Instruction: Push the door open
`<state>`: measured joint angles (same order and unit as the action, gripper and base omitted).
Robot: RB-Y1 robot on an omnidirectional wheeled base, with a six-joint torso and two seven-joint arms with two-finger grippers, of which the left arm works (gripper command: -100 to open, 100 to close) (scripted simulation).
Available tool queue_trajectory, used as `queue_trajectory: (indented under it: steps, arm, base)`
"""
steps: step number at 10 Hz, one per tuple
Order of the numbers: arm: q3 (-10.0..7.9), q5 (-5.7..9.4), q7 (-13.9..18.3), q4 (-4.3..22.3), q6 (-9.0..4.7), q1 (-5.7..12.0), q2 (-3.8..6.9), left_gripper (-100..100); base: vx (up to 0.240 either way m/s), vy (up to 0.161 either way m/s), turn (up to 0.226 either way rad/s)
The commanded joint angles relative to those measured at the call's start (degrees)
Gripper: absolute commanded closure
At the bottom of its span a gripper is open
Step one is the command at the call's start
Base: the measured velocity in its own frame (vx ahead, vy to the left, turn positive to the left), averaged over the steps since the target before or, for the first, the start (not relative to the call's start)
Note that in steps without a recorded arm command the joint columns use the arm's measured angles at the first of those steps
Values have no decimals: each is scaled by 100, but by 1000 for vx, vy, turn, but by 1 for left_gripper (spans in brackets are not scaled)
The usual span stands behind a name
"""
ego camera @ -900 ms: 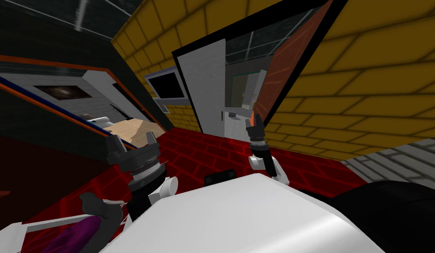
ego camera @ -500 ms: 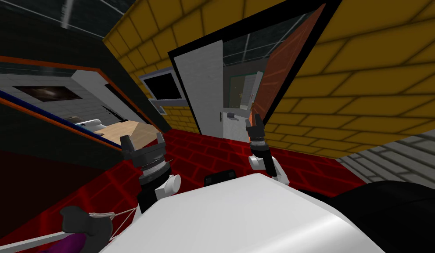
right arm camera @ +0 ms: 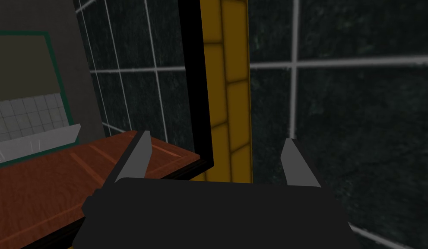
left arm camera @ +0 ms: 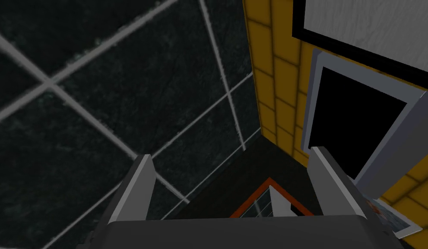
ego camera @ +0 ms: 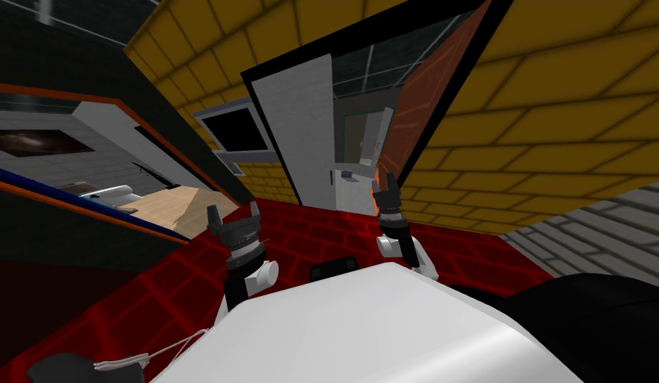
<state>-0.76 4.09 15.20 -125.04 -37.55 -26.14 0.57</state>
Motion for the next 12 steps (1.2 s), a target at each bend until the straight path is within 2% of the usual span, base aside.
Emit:
queue_trajectory:
  steps: [1,8,12]
  arm:
    - [34,75,154,262,-71,92,51,-100]
    - [191,402,772,1292,-221,545,222,-100]
    - [294,616,1178,2015,-319,843,300,-100]
  base:
    - [83,-2,-63]
    - [90,-6,-90]
    - [95,6,-106]
